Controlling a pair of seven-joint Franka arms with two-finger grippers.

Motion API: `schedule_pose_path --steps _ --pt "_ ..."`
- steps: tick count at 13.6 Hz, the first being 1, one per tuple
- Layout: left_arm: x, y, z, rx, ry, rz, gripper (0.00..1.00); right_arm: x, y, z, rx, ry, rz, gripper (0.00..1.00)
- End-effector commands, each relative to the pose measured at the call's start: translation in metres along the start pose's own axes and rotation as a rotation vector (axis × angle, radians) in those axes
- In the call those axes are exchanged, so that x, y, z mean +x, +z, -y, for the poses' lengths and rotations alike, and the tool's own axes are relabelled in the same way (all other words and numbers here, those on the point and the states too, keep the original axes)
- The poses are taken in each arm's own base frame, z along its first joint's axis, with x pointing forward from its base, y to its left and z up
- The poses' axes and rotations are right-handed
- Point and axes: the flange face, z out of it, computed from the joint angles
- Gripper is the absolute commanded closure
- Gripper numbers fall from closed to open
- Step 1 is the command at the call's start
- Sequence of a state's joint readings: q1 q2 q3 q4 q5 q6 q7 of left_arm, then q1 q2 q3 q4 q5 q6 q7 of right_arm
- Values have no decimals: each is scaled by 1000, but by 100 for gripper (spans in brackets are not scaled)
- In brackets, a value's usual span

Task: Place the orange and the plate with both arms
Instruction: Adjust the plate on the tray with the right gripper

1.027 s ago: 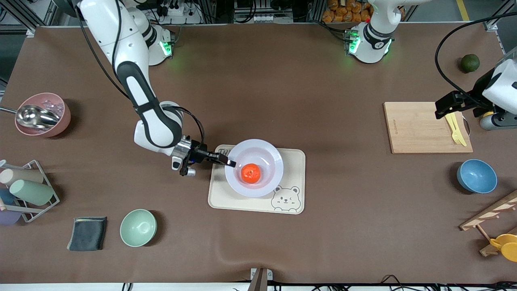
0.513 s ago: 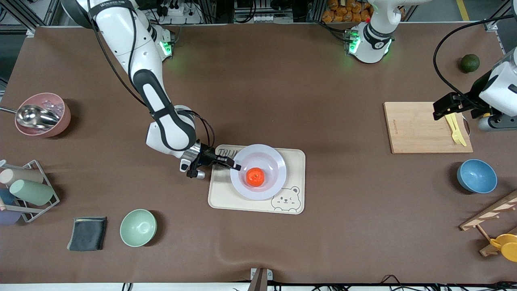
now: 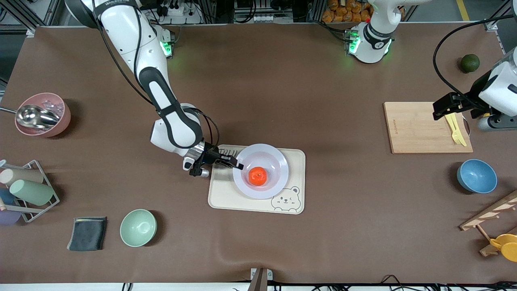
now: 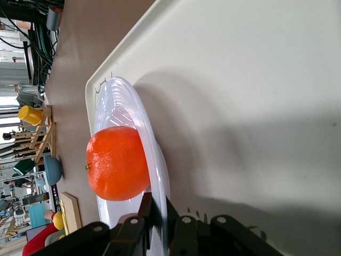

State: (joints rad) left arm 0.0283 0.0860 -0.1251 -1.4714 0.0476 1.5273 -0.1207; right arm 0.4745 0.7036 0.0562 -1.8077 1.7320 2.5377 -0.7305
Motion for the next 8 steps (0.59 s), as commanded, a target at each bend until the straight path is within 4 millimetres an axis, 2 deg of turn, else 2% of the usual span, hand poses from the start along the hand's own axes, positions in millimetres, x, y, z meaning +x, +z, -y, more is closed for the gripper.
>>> schedule_pose_path --steps 1,2,4,5,8 --pt "-2 -3 -2 11 14 -12 0 8 5 1 13 16 -14 64" --pt "-2 -3 -2 11 13 -12 0 9 5 4 16 17 -15 48" --pt "-2 -3 -1 11 4 -10 0 9 5 2 15 22 -15 24" --pt "-2 -3 -1 11 2 -10 0 8 6 2 15 19 -12 0" --pt "-2 -3 -4 8 1 -10 0 11 3 1 15 24 -18 0"
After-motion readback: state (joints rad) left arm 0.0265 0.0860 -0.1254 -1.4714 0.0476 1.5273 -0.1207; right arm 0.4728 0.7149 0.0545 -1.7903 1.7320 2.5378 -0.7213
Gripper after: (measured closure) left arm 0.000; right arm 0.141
